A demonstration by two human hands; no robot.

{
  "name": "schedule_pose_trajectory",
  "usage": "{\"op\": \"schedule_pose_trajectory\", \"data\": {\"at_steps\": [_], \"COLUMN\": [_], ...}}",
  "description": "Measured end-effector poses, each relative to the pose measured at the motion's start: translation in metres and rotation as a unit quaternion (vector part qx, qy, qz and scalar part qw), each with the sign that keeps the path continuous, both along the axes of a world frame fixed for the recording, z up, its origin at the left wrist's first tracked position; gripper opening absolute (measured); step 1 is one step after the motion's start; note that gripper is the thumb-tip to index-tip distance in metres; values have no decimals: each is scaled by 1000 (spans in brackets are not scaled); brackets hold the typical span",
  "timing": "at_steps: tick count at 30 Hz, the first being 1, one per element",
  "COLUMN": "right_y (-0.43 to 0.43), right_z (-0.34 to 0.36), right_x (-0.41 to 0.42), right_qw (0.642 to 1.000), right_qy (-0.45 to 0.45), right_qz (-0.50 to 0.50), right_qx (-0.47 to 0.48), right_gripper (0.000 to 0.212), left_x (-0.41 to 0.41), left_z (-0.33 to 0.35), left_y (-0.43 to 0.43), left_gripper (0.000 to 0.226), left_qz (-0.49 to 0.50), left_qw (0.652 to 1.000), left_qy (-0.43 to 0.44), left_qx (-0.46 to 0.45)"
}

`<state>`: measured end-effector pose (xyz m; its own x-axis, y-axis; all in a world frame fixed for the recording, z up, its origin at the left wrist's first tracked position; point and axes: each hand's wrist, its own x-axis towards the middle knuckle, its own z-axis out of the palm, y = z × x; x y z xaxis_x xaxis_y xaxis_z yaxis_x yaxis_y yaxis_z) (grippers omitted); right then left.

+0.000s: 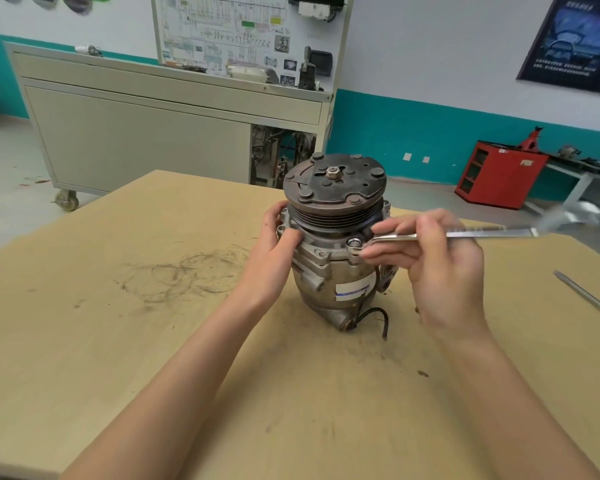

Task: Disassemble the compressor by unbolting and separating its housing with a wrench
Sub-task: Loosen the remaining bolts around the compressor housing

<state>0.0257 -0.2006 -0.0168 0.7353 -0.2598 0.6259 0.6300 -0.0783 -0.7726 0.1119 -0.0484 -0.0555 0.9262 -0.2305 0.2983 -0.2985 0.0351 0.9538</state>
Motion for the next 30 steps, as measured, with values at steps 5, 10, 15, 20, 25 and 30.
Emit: {"op": "schedule_pose_trajectory", "data": {"at_steps": [5,10,15,20,25,30], "right_y": [-21,-12,3,11,11,-15], "right_z": [14,10,-10,-20,-30,-5], "right_x": [12,-3,-12,-11,-8,7], "right_qw": [984,998,925,828,875,998], "right_qy": [126,-58,-201,-294,-272,29], "right_qz": [99,-22,-183,-285,-238,33], "right_qx": [83,8,-265,-383,-323,32], "right_gripper": [32,31,30,46,28,25], "left_x": [1,-1,-2,-2,-2,0], "left_z": [0,1,3,3,1,1], "left_y": [-1,-1,-2,-2,-1,-1], "left_gripper": [46,46,45,46,44,43], "left_qz": [3,2,1,2,0,0], "left_qw": [1000,1000,1000,1000,1000,1000], "left_qy": [4,-1,-1,-5,-1,2], "left_qx": [9,-2,-7,-10,-11,-9]}}
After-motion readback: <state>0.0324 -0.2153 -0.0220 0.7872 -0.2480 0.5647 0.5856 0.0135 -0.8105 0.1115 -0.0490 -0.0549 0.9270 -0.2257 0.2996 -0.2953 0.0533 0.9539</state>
